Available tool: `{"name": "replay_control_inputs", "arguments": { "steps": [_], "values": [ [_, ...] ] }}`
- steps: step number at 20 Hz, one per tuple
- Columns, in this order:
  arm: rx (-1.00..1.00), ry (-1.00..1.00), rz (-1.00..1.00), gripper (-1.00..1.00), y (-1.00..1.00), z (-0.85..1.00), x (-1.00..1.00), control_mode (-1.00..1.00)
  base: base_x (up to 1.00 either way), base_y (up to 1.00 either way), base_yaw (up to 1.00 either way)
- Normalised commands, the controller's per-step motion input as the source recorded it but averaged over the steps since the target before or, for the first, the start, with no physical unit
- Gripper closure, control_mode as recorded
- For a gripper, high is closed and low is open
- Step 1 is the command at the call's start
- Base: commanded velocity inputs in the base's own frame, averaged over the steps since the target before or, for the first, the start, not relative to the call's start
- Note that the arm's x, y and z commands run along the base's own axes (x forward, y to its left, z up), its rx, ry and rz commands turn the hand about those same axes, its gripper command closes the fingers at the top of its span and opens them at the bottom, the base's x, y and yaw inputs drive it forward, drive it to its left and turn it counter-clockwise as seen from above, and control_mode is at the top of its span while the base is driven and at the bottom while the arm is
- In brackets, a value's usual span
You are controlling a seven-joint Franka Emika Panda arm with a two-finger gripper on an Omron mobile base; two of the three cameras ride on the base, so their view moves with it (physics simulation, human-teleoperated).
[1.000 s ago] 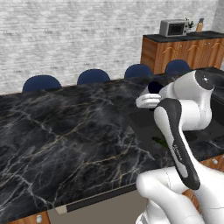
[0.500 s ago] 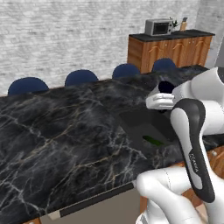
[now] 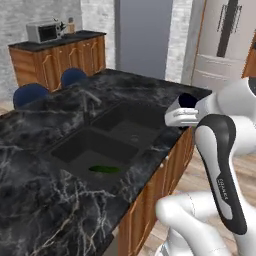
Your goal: Clear the mugs and bowl far away from the sink.
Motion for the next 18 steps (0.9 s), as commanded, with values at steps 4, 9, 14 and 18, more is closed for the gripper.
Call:
{"name": "replay_control_inputs", "arguments": {
  "steps": [4,9,14,18],
  "values": [
    [0.0,0.0,0.0,1.0,0.0,0.0,0.0,1.0,0.0,0.0,-1.0],
    [0.0,0.0,0.0,1.0,0.0,0.0,0.0,1.0,0.0,0.0,-1.0],
    [0.0,0.0,0.0,1.0,0.0,0.0,0.0,1.0,0.34,0.06,-0.87],
    [0.0,0.0,0.0,1.0,0.0,0.0,0.0,1.0,1.0,0.3,-0.33]
  ]
}}
